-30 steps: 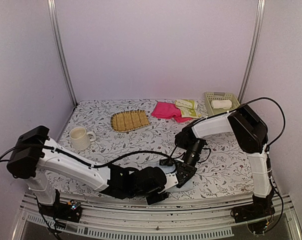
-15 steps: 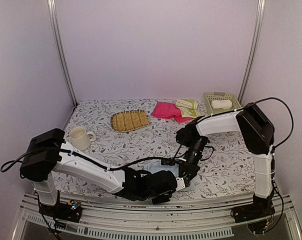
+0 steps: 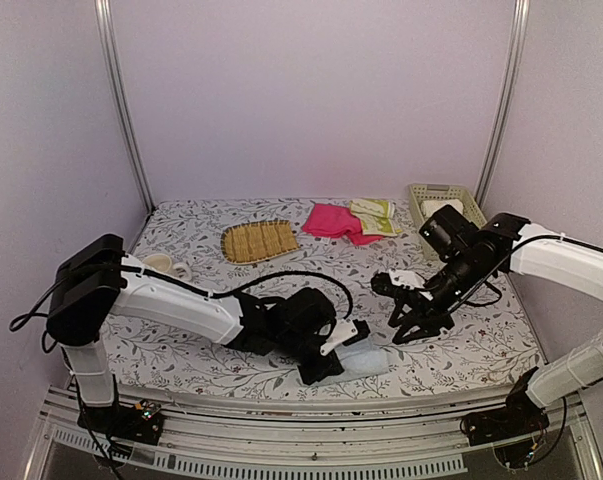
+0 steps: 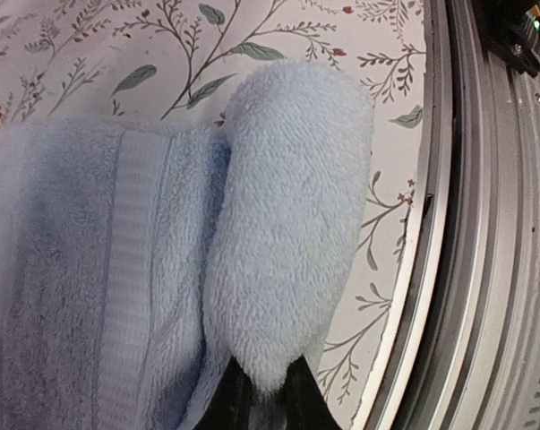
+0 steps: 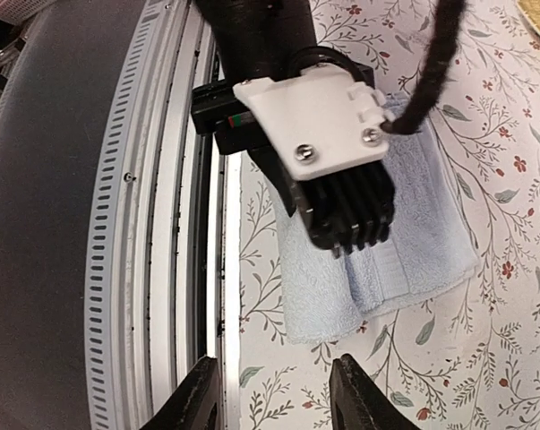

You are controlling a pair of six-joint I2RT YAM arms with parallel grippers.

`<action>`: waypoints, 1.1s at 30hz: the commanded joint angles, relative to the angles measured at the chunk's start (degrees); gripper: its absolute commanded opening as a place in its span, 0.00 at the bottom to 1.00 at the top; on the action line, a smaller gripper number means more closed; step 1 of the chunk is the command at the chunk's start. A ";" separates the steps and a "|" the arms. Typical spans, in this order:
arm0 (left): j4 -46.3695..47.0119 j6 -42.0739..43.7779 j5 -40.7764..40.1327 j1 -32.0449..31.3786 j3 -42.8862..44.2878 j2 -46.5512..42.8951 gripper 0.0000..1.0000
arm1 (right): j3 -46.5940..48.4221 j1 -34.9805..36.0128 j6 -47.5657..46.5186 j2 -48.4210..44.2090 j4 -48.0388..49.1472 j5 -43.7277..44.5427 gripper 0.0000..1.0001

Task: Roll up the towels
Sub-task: Roll the towel at the center of the board.

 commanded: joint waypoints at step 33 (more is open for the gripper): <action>-2.20 -11.02 27.66 12.91 -1.17 4.61 0.28 | -12.05 18.79 -2.50 19.00 27.86 23.44 0.16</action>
